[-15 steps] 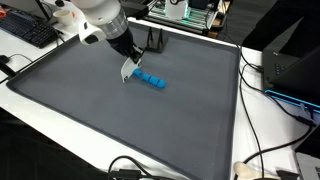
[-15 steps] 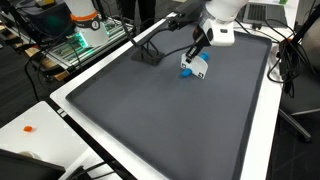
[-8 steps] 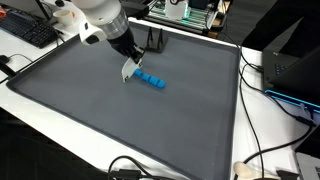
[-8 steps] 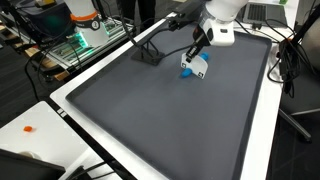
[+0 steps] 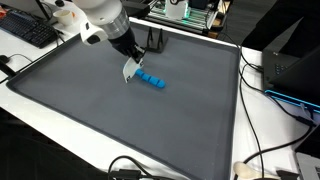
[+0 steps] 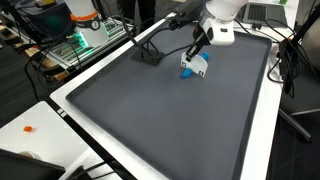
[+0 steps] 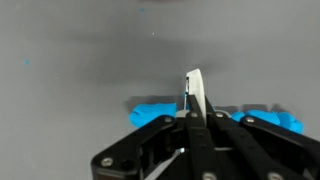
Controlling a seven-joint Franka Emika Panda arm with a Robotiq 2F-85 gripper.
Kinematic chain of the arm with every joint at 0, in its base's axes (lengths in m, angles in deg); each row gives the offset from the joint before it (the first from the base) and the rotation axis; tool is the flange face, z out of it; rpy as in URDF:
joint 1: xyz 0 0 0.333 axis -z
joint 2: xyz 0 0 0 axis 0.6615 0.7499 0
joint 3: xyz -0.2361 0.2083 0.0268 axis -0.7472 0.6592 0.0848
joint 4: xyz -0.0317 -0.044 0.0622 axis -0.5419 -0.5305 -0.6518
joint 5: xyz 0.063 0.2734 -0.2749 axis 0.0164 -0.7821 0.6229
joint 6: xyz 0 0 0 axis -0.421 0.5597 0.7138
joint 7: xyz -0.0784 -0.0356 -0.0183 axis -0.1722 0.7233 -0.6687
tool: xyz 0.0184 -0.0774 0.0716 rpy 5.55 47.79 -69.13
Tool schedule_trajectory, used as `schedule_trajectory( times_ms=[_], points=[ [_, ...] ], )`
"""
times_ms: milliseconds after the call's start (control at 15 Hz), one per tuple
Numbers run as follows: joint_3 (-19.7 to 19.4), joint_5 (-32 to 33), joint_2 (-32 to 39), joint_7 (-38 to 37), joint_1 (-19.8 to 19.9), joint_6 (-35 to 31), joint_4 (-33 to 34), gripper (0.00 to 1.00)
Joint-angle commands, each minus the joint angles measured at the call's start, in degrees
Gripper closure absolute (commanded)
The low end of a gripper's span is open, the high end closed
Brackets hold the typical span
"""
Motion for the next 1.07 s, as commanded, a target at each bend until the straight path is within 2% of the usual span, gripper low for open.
schedule_trajectory(
  times_ms=[0,600,800,1000],
  points=[
    [0.3,-0.5,-1.7,-0.1,0.5,1.4,-1.6,0.99],
    [-0.2,-1.8,-7.0,-2.7,0.8,2.0,-4.6,0.99],
    [0.2,-5.7,-12.1,-3.5,1.8,1.7,-9.0,0.99],
    [0.4,-12.8,-18.2,-4.2,3.1,0.2,-15.4,0.99]
  ],
)
